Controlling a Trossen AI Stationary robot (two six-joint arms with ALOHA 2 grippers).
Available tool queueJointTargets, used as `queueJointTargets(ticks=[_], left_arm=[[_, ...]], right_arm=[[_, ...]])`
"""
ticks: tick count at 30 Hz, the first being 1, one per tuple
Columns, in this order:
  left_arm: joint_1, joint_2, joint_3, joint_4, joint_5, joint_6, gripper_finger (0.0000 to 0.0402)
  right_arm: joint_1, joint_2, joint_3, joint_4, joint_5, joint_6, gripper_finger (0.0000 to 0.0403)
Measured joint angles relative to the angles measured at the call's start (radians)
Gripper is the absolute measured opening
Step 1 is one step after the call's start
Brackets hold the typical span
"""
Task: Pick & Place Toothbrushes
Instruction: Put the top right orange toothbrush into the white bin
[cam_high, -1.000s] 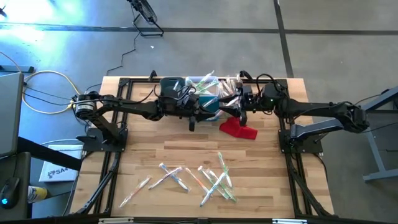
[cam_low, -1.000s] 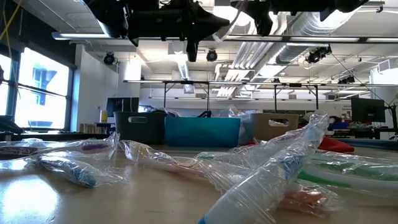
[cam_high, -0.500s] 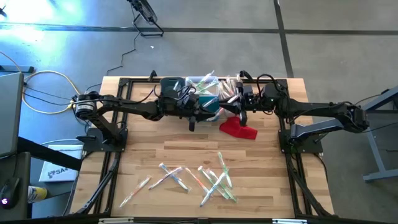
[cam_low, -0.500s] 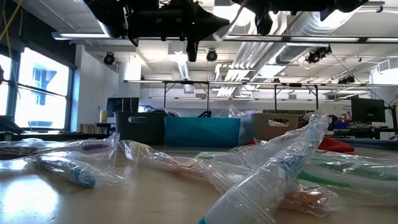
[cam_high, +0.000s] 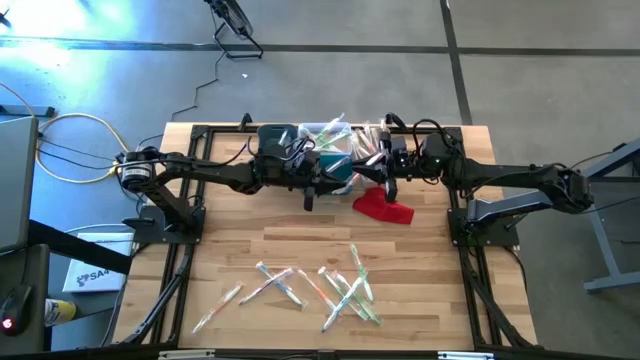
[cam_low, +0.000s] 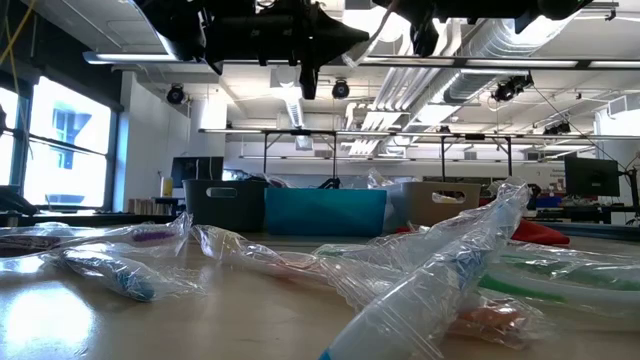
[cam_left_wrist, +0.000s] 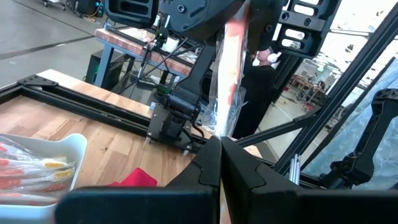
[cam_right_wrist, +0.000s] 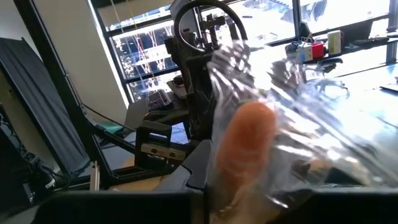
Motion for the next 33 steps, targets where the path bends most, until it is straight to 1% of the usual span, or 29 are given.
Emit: queueJointTargets(ticks=[25, 28, 31, 33], left_arm=[[0.0, 0.0, 0.0, -0.008, 0.001, 0.0, 0.0], [0.0, 0.0, 0.0, -0.008, -0.018, 0.0, 0.0], [0.0, 0.0, 0.0, -0.008, -0.024, 0.002, 0.0008], [0.0, 0.0, 0.0, -0.009, -0.031, 0.005, 0.0023]], right_arm=[[0.0, 0.0, 0.0, -0.002, 0.002, 0.0, 0.0035], [0.0, 0.0, 0.0, -0.001, 0.003, 0.0, 0.0034], [0.0, 0.0, 0.0, -0.001, 0.004, 0.0, 0.0034], [0.0, 0.0, 0.0, -0.001, 0.022, 0.005, 0.0035]])
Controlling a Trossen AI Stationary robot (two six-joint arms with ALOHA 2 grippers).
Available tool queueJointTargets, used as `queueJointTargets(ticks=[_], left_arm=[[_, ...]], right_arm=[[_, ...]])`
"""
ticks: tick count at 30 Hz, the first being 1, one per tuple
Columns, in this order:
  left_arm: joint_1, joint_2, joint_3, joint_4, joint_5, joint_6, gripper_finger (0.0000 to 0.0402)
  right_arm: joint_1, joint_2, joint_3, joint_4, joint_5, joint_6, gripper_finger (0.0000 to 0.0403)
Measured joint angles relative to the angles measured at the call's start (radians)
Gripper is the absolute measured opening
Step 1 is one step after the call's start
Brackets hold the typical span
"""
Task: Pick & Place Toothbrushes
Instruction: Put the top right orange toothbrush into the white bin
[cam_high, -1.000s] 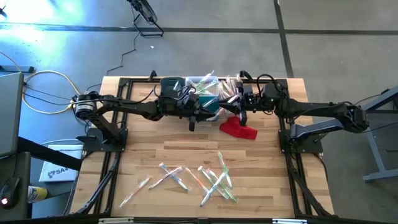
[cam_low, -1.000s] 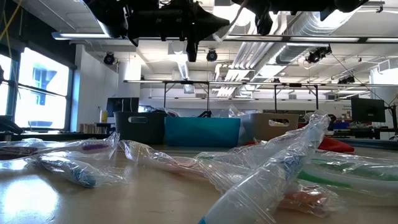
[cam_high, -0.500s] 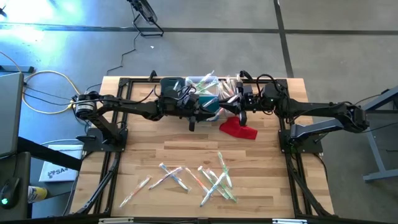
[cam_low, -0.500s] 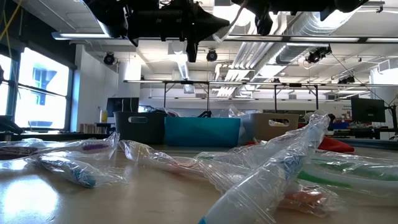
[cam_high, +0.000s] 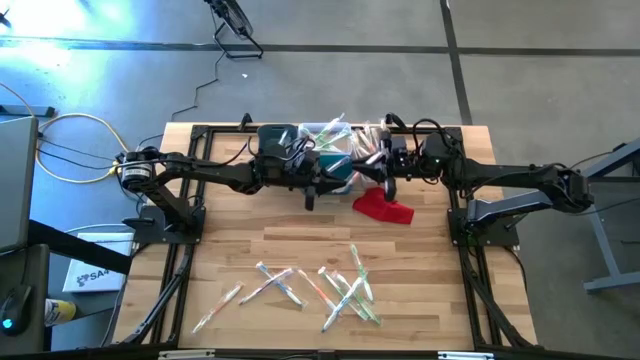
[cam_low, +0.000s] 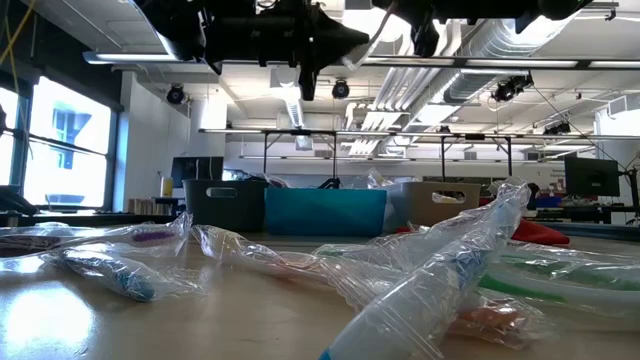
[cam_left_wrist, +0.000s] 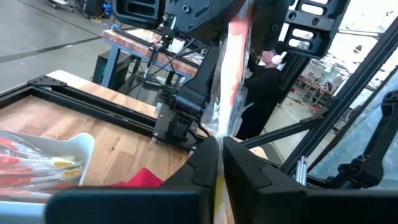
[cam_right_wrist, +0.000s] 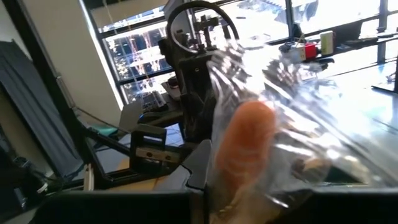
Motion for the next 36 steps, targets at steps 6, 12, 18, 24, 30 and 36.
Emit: queueJointTargets(ticks=[6, 12, 18, 24, 30, 36], left_arm=[[0.0, 0.0, 0.0, 0.0, -0.023, -0.006, 0.0085], [0.0, 0.0, 0.0, 0.002, -0.026, -0.009, 0.0108], [0.0, 0.0, 0.0, 0.002, -0.026, -0.009, 0.0109], [0.0, 0.0, 0.0, 0.002, -0.025, -0.009, 0.0109], [-0.001, 0.0, 0.0, 0.042, -0.023, -0.009, 0.0109], [0.0, 0.0, 0.0, 0.062, -0.032, 0.0, 0.0109]], right_arm=[[0.0, 0.0, 0.0, 0.012, 0.032, 0.003, 0.0034], [0.0, 0.0, 0.0, 0.062, 0.032, 0.006, 0.0034], [0.0, 0.0, 0.0, 0.076, 0.03, 0.006, 0.0034], [-0.003, 0.0, 0.0, 0.074, 0.012, 0.006, 0.0034], [-0.02, 0.0, 0.0, 0.044, -0.029, 0.041, 0.0034], [-0.063, 0.0, 0.0, -0.035, -0.031, 0.055, 0.0034]])
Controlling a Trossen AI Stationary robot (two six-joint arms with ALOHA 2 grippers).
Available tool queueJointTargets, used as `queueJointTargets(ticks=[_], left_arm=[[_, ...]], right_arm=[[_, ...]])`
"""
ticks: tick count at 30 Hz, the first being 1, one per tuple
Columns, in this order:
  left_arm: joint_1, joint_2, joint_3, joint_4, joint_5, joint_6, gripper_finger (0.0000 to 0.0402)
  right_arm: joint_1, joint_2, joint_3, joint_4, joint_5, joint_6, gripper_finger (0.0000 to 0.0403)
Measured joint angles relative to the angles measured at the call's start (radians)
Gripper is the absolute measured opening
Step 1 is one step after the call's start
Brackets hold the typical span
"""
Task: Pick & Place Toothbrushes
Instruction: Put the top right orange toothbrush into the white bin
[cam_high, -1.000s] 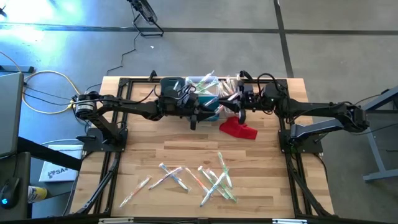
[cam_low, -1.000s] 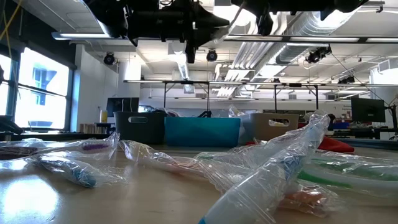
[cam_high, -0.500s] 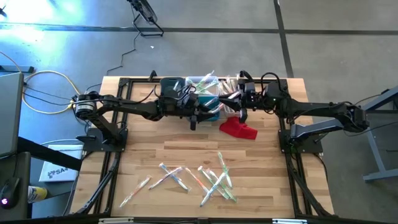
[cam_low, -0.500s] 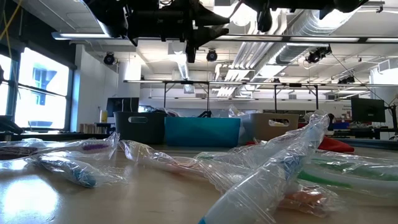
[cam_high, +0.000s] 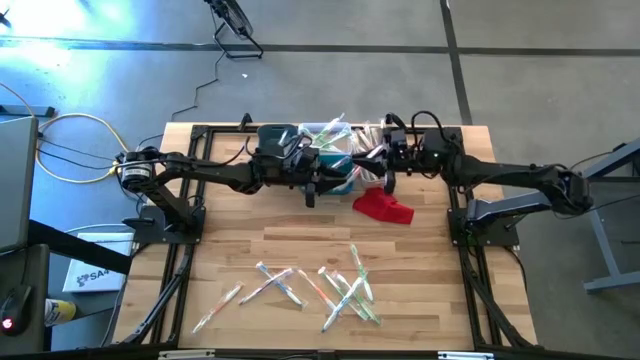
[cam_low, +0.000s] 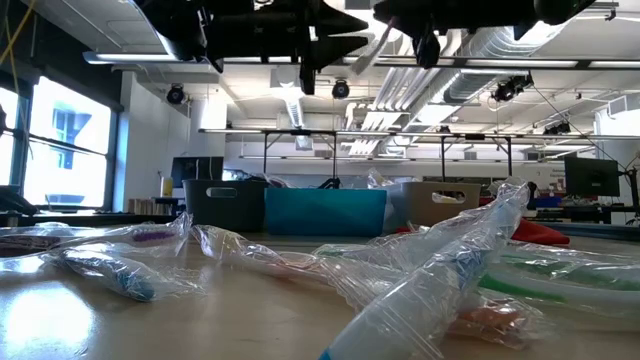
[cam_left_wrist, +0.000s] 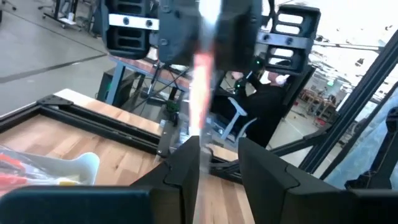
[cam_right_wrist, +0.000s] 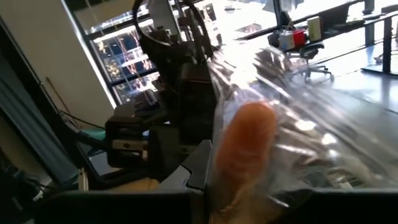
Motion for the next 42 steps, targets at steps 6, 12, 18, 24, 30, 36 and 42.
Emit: queueJointTargets(ticks=[6, 12, 18, 24, 30, 36, 42], left_arm=[[0.0, 0.0, 0.0, -0.038, 0.003, 0.003, 0.0109], [0.037, 0.0, 0.0, -0.04, 0.002, -0.001, 0.0109], [0.135, 0.0, 0.0, -0.041, 0.133, -0.104, 0.0109], [0.216, 0.0, 0.0, -0.045, 0.248, -0.142, 0.0109], [0.25, 0.0, 0.0, -0.045, 0.251, -0.139, 0.0109], [0.249, 0.0, 0.0, -0.061, 0.246, -0.11, 0.0109], [0.249, 0.0, 0.0, -0.07, 0.243, -0.107, 0.0109]], right_arm=[[-0.044, 0.0, 0.0, -0.017, -0.05, 0.008, 0.0034], [-0.1, -0.011, 0.0, -0.055, -0.059, 0.028, 0.0034], [-0.143, -0.017, 0.0, -0.114, -0.041, 0.03, 0.0035], [-0.191, -0.043, 0.0, -0.172, 0.003, 0.054, 0.0034], [-0.243, -0.062, 0.0, -0.322, 0.097, 0.078, 0.0034], [-0.27, -0.046, 0.0, -0.466, 0.193, 0.072, 0.0034], [-0.269, 0.009, 0.0, -0.465, 0.248, 0.076, 0.0034]])
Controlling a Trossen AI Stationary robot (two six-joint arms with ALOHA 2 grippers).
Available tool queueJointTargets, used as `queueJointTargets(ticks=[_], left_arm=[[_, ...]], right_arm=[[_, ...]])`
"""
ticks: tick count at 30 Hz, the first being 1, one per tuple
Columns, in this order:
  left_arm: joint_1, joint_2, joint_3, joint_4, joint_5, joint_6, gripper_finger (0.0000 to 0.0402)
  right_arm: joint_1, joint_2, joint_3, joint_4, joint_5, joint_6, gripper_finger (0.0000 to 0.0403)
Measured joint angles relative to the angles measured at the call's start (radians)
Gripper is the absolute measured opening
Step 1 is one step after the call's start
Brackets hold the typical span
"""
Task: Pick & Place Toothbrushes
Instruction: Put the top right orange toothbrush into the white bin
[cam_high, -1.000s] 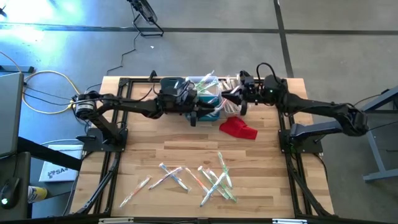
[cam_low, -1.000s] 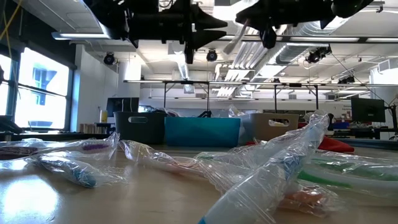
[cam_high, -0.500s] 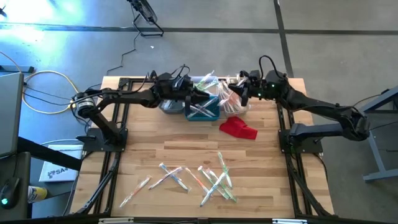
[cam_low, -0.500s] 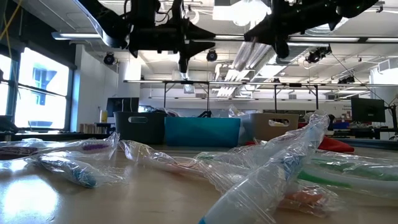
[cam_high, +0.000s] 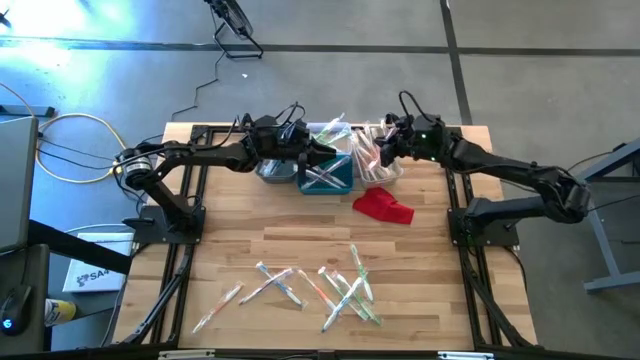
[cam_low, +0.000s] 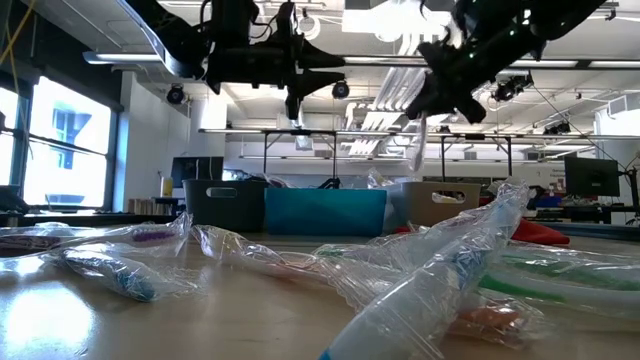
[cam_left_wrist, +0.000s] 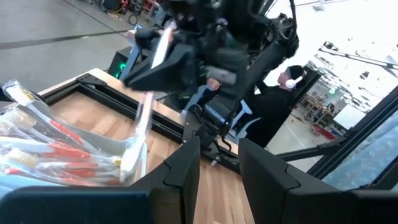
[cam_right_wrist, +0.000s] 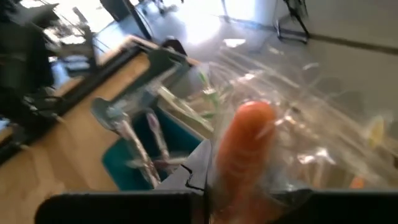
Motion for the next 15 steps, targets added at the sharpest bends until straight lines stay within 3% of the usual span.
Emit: queueJointTargets(ticks=[10, 15], left_arm=[[0.0, 0.0, 0.0, -0.029, -0.001, -0.002, 0.0109], [0.0, 0.0, 0.0, -0.035, -0.004, -0.002, 0.0109]], right_arm=[[-0.001, 0.173, 0.0, 0.065, 0.067, 0.003, 0.0034], [-0.005, 0.243, 0.0, 0.089, 0.041, 0.047, 0.0034]])
